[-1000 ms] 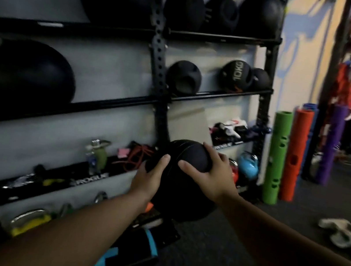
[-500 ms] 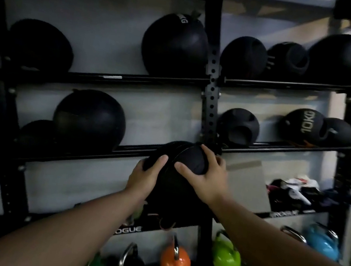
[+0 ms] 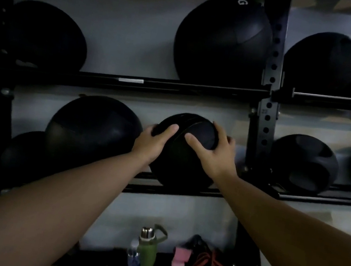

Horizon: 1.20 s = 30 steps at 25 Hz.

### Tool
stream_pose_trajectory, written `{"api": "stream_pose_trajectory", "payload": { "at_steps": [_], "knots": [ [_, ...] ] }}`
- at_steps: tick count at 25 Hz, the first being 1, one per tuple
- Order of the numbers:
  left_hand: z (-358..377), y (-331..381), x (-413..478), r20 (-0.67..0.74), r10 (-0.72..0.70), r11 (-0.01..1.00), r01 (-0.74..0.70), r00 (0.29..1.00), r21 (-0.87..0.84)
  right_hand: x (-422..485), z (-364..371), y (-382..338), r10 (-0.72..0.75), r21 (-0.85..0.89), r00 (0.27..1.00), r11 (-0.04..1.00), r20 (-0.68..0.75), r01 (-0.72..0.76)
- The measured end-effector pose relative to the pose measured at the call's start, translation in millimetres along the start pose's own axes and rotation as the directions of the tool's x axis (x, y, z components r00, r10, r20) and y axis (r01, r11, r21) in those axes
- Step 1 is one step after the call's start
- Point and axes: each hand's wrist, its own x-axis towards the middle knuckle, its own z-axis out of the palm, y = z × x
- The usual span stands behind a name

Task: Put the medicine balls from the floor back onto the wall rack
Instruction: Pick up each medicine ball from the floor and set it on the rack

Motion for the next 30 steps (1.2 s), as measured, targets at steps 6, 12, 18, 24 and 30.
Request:
{"api": "stream_pose_trajectory", "payload": {
  "at_steps": [6, 12, 18, 24, 30],
  "knots": [
    [34.4, -115.2, 120.9, 0.188, 0.165, 0.848, -0.236, 0.968, 0.474, 87.7, 106.7, 110.6, -0.025, -0.308, 0.977, 0.947, 0.211, 0.091],
    [25.1, -210.6, 158.7, 0.131, 0.332, 0.751, -0.346, 0.934, 0.562, 110.3, 204.8, 164.9, -0.279, -0.498, 0.954, 0.815, 0.109, 0.296],
    [31.3, -209.7, 138.6, 0.129, 0.421, 0.697, -0.411, 0.898, 0.587, 91.7, 183.4, 168.1, -0.244, -0.527, 0.951, 0.792, 0.188, 0.308],
    [7.5, -145.1, 87.3, 0.289, 0.073, 0.657, -0.264, 0.955, 0.706, 76.1, 103.3, 117.9, 0.057, -0.599, 0.857, 0.739, 0.511, 0.308],
    [19.2, -77.9, -58.9, 0.441, -0.126, 0.344, -0.378, 0.889, 0.860, -38.3, -59.2, 111.6, 0.209, -0.594, 0.847, 0.791, 0.489, 0.148]
  ]
}}
